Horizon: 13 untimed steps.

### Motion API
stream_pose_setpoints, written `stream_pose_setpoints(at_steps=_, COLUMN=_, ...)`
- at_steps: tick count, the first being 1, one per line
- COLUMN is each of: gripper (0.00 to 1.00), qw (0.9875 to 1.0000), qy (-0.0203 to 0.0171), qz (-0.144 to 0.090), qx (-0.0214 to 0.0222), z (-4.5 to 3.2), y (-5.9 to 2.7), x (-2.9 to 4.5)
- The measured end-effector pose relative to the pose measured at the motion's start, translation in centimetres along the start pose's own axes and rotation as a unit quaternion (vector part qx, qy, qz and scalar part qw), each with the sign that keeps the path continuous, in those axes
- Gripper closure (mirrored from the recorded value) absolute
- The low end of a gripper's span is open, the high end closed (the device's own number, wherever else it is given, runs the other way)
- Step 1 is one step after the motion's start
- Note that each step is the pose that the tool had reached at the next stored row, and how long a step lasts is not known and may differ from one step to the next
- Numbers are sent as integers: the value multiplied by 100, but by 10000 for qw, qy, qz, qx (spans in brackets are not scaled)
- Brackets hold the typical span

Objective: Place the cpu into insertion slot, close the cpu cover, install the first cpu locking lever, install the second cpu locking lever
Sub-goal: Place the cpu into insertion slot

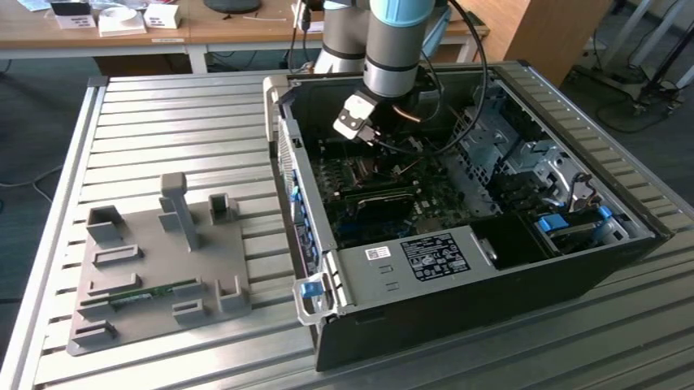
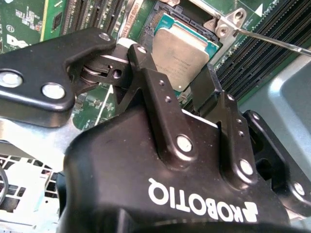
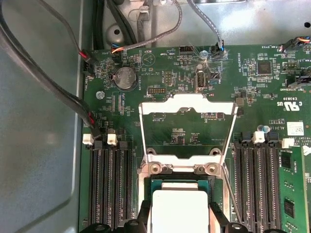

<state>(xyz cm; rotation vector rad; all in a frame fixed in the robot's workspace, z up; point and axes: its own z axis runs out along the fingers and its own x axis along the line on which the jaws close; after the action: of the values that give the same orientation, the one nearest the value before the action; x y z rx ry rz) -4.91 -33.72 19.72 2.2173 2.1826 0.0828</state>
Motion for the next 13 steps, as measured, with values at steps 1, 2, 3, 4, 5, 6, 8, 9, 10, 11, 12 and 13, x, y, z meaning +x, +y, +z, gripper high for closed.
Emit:
stream_pose_setpoints(at_steps=1, gripper=46, qw=10000, qy=0, qz=-1, qx=0, z=0, y=0, x=0)
stream_pose_setpoints(at_steps=2, gripper=46, qw=10000, qy=2, qz=-1, qx=-1, z=1, y=1, x=-2)
stream_pose_setpoints(at_steps=3, gripper=46, qw=10000, qy=4, qz=-1, qx=-1, z=1, y=1, x=-6)
stream_pose_setpoints(at_steps=4, gripper=46, qw=10000, qy=7, qz=-1, qx=-1, z=1, y=1, x=-10)
stream_pose_setpoints(at_steps=5, gripper=46, qw=10000, qy=8, qz=0, qx=0, z=0, y=1, x=-12)
stream_pose_setpoints(at_steps=6, gripper=46, qw=10000, qy=9, qz=0, qx=-1, z=0, y=1, x=-16)
stream_pose_setpoints(at_steps=8, gripper=46, qw=10000, qy=9, qz=0, qx=0, z=0, y=1, x=-25)
stream_pose_setpoints(at_steps=9, gripper=46, qw=10000, qy=9, qz=0, qx=0, z=0, y=1, x=-30)
stream_pose_setpoints(at_steps=10, gripper=46, qw=10000, qy=9, qz=0, qx=0, z=1, y=1, x=-31)
stream_pose_setpoints(at_steps=11, gripper=46, qw=10000, qy=10, qz=1, qx=0, z=4, y=1, x=-31)
stream_pose_setpoints(at_steps=12, gripper=46, qw=10000, qy=10, qz=1, qx=-1, z=8, y=0, x=-31)
stream_pose_setpoints(at_steps=13, gripper=46, qw=10000, qy=9, qz=0, qx=0, z=12, y=0, x=-32)
